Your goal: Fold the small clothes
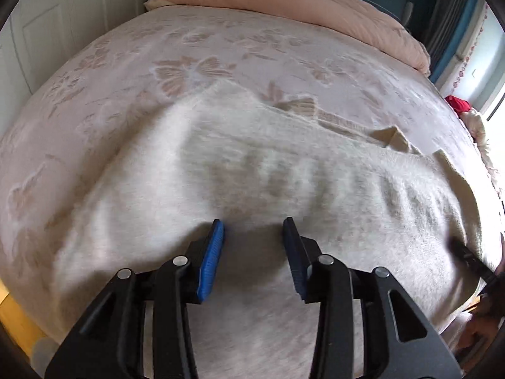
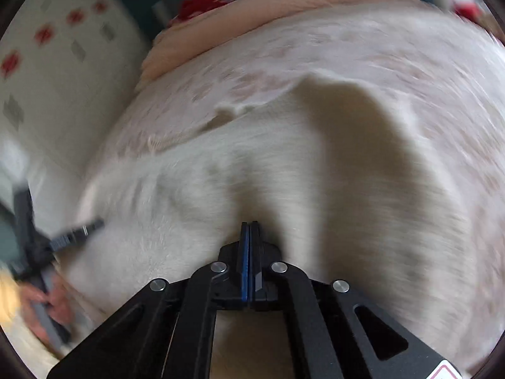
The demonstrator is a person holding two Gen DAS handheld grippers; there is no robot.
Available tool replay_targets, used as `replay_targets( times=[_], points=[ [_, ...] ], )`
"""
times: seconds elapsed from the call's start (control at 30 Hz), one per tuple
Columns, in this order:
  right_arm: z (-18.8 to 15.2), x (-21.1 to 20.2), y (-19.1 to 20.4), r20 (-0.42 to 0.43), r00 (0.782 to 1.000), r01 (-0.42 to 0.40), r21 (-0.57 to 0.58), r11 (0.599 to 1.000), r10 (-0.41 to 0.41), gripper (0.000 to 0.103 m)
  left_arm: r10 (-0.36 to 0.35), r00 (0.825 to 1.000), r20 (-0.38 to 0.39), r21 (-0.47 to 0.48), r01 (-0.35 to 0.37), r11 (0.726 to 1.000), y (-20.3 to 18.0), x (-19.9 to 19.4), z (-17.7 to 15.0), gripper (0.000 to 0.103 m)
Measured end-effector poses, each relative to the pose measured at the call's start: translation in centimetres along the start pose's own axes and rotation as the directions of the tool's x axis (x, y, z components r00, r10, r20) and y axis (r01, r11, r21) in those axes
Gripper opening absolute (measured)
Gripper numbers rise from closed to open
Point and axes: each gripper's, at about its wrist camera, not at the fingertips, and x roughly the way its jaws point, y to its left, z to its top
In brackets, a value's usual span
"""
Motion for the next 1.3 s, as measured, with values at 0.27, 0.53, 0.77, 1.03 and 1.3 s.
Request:
replay_targets(
  times=[0.27,0.53,0.77,1.03,1.3],
  points=[
    [-2.7,-7.0,-5.1,0.018,0.980,0.198,0.099,0.975,-0.200,0.047,-0.041,0.997,0.068,-0.201,0.054,0.978,6.1,-5.1,-2.6,0.052],
    [-4.7,-4.4,-6.0,-0.067,0.996,0.069,0.223,0.972,-0.055,0.053,-0.033,0.999,0.038,-0.387,0.045,0.921,12.0,-6.0,-6.4,0.080],
    [-1.7,-8.9,-3.8,0.103,0.995,-0.008,0.200,0.980,-0.012,0.014,-0.080,0.995,0.056,-0.360,0.095,0.928,11.1,-7.2,-4.9,0.014],
    [-3.9,-5.0,-7.9,-0.076,0.993,0.107,0.229,0.968,-0.092,0.017,-0.004,0.999,-0.052,-0.347,-0.015,0.938,11.7,-4.3,-5.8,0.016],
    [0.5,-9.8,-4.4,0.071,0.980,0.180,0.098,0.979,-0.187,0.042,0.071,0.991,0.111,-0.166,-0.052,0.985,8.0,-11.2,-1.3,0.034]
  ],
)
